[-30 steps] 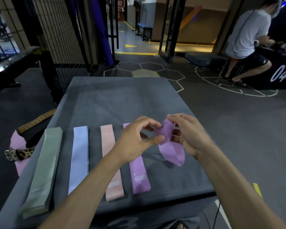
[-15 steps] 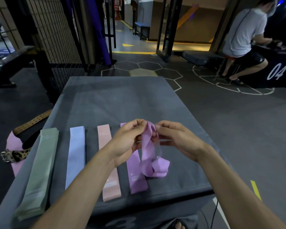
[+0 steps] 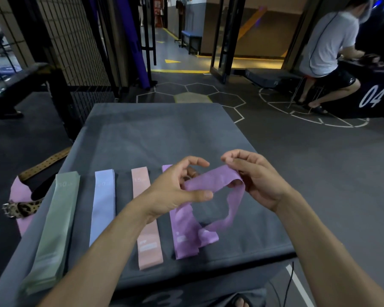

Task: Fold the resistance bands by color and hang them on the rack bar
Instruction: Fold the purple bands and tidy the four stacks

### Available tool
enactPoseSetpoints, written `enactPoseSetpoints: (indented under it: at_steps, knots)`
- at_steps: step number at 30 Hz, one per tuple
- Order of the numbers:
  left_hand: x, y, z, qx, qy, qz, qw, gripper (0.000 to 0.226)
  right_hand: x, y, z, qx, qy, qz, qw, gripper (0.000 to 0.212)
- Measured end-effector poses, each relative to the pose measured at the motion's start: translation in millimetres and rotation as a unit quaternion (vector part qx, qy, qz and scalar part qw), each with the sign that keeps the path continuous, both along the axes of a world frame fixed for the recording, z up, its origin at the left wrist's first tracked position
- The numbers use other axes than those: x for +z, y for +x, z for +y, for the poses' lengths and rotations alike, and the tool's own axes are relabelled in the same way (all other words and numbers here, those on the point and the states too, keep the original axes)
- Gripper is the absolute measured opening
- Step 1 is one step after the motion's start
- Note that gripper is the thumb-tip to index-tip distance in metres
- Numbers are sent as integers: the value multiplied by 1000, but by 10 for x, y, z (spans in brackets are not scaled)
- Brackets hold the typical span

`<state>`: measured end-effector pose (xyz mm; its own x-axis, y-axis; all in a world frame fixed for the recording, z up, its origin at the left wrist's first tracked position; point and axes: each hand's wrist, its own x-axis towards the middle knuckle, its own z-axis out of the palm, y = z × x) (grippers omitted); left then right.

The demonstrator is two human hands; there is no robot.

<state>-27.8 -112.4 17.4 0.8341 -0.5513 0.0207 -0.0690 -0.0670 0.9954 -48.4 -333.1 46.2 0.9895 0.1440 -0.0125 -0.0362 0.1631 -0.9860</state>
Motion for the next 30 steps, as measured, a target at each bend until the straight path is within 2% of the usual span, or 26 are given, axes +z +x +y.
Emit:
enactPoseSetpoints:
  at_steps: [2,4,6,7,9,10,13,15,18,21,24,27,30]
  knots:
    - [9,-39,-34,16,47,-72,996,63,-4,6,4,-2,7,0,1000,14]
    - [-12,-69,-76,42,100,-178,978,60,-13,17,3,-4,20,2,1000,13]
    - [-76,-66,-125,77,126,-272,951,43,-20,29,-2,-1,27,7,1000,14]
    - [-96,-57,-149,86,120,-286,947,30,-26,35,-11,3,29,7,1000,14]
    - [-67,-46,-170,67,86,-229,967,8,-35,31,-48,22,20,5,1000,19]
    - [-28,-54,-173,45,59,-177,982,7,-29,17,-77,46,-3,-3,999,23]
    - [37,-62,-169,32,-13,-61,997,29,-5,-40,-125,142,-149,-64,977,35]
    - [61,-58,-176,53,-38,-21,998,33,-4,-57,-105,135,-225,-87,961,32]
    - [82,-61,-183,71,-47,10,996,34,6,-58,-78,79,-205,-88,972,13]
    - [83,-57,-171,67,-46,30,996,38,-4,-44,-72,61,-207,-80,973,6]
    - [100,-65,-180,62,-42,44,996,41,-20,-23,-59,35,-180,-61,981,10]
    - [104,-79,-191,69,-30,47,996,52,-11,-10,-57,0,-150,-63,987,15]
    - [83,-72,-186,54,2,2,999,39,-5,-8,-80,-12,-151,-87,985,16]
